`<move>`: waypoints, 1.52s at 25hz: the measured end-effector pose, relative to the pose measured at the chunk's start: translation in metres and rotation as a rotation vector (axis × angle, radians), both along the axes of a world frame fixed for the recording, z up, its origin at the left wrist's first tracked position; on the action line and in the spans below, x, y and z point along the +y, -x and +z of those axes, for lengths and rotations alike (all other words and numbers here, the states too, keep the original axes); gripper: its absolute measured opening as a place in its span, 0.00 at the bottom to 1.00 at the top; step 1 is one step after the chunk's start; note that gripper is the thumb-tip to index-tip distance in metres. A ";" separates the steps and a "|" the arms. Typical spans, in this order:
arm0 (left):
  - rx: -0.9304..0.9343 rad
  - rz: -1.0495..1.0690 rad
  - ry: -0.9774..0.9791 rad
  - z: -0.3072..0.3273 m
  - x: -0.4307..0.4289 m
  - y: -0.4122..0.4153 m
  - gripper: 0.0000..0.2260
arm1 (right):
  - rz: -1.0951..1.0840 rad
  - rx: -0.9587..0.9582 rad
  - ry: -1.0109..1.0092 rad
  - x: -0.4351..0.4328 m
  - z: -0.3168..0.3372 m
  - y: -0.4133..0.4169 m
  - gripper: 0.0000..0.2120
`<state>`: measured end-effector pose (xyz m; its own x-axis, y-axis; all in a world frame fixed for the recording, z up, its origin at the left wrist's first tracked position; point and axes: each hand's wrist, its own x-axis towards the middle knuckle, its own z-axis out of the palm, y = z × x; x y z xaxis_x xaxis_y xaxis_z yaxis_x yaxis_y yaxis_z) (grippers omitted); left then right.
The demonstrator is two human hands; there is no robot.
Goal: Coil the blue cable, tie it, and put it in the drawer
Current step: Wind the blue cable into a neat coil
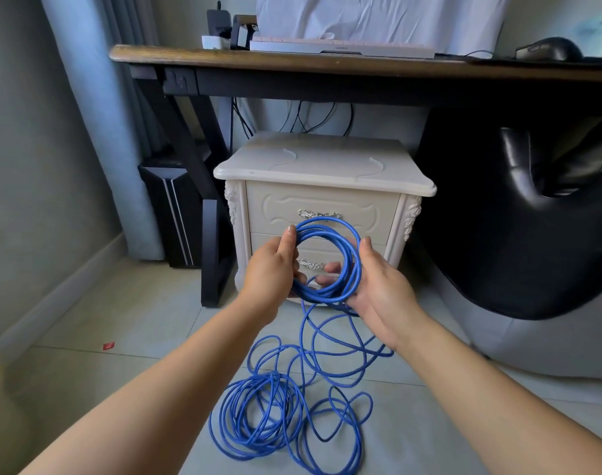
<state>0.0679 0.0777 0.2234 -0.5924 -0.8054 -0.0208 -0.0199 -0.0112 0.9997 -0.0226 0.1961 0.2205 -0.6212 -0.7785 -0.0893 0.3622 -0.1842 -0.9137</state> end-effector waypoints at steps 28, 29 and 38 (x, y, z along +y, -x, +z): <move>0.162 -0.008 -0.416 -0.009 -0.020 -0.009 0.09 | 0.277 0.168 -0.721 0.022 0.000 0.024 0.19; 0.178 -0.010 -0.454 -0.010 -0.020 -0.010 0.09 | 0.235 0.086 -0.612 0.017 -0.001 0.021 0.14; 0.094 0.032 -0.314 -0.012 -0.025 -0.011 0.09 | 0.027 0.004 -0.169 0.007 0.013 0.014 0.11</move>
<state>0.0791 0.0523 0.2119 -0.5778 -0.7867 -0.2175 0.0774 -0.3181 0.9449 -0.0361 0.2029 0.2337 -0.6009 -0.7690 -0.2179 0.3612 -0.0180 -0.9323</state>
